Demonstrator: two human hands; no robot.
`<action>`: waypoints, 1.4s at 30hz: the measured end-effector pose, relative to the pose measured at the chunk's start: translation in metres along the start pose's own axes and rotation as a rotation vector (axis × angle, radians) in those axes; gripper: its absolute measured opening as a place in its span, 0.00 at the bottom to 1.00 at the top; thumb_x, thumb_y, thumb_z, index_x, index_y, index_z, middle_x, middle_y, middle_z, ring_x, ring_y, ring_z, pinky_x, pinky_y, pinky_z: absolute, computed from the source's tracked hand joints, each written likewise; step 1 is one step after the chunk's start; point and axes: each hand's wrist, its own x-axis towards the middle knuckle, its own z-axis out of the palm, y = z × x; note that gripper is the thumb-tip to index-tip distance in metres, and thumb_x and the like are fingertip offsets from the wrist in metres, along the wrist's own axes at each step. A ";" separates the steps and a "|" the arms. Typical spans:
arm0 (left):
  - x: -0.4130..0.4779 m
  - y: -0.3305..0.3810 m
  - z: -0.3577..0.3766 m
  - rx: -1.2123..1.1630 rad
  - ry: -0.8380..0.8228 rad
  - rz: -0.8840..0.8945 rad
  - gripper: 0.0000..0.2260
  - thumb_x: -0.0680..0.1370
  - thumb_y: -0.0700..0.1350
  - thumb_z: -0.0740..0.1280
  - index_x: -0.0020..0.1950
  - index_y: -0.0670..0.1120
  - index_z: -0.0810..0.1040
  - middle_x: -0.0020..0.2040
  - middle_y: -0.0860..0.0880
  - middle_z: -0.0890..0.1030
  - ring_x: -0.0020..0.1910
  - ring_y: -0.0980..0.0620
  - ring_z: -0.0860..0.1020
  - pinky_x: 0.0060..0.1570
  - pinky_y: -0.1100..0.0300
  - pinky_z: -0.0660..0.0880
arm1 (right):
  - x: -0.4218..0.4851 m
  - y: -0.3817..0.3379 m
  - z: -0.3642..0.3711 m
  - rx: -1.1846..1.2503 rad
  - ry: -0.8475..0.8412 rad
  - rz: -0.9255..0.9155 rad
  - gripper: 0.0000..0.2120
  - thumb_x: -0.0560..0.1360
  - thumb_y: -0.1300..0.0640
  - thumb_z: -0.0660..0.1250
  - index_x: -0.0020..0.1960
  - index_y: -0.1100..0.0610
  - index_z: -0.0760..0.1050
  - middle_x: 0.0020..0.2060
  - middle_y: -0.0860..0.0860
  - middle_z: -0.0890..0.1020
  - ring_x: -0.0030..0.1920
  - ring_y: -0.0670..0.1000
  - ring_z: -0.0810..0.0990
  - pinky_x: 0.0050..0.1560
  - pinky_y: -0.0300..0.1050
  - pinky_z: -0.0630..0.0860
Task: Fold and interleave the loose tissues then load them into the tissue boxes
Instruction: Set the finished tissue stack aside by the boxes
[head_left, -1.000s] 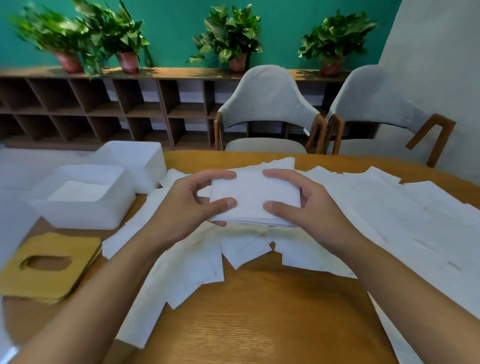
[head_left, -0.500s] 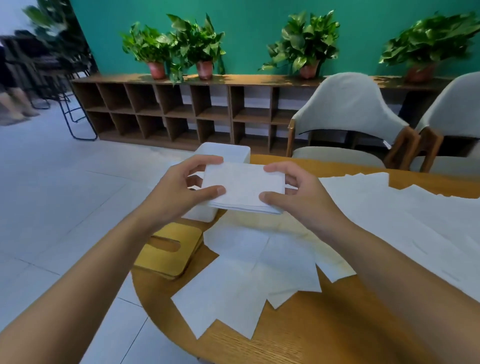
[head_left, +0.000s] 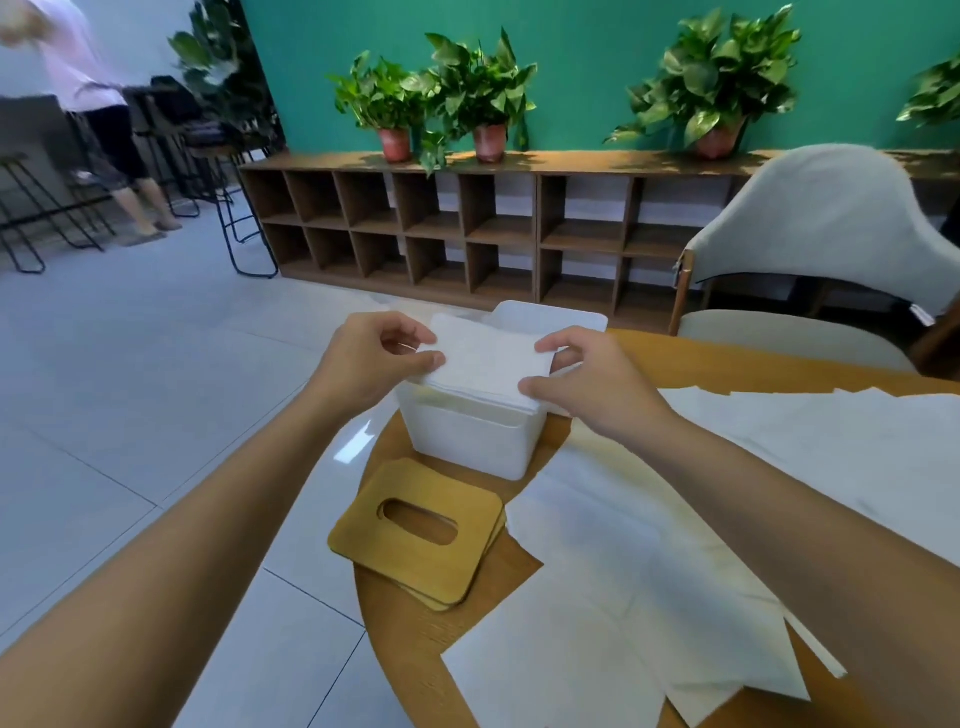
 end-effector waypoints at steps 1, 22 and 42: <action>0.006 -0.003 0.001 0.038 -0.001 0.004 0.08 0.75 0.46 0.78 0.54 0.49 0.86 0.50 0.52 0.84 0.48 0.53 0.82 0.48 0.64 0.80 | 0.005 0.000 0.003 -0.062 -0.001 -0.017 0.22 0.70 0.48 0.79 0.62 0.47 0.77 0.48 0.45 0.81 0.46 0.47 0.80 0.39 0.38 0.76; 0.016 0.002 0.017 0.448 -0.215 0.194 0.20 0.78 0.61 0.70 0.68 0.57 0.81 0.73 0.55 0.74 0.65 0.56 0.71 0.60 0.60 0.74 | 0.002 0.004 0.009 -0.407 -0.065 -0.236 0.28 0.76 0.38 0.69 0.73 0.42 0.69 0.73 0.43 0.68 0.72 0.47 0.66 0.66 0.48 0.70; -0.083 0.167 0.225 0.139 -0.561 0.480 0.25 0.79 0.66 0.63 0.75 0.64 0.70 0.76 0.62 0.70 0.69 0.62 0.69 0.57 0.71 0.69 | -0.172 0.147 -0.210 -0.370 0.155 -0.021 0.22 0.76 0.41 0.70 0.69 0.38 0.71 0.74 0.34 0.66 0.72 0.40 0.65 0.70 0.40 0.64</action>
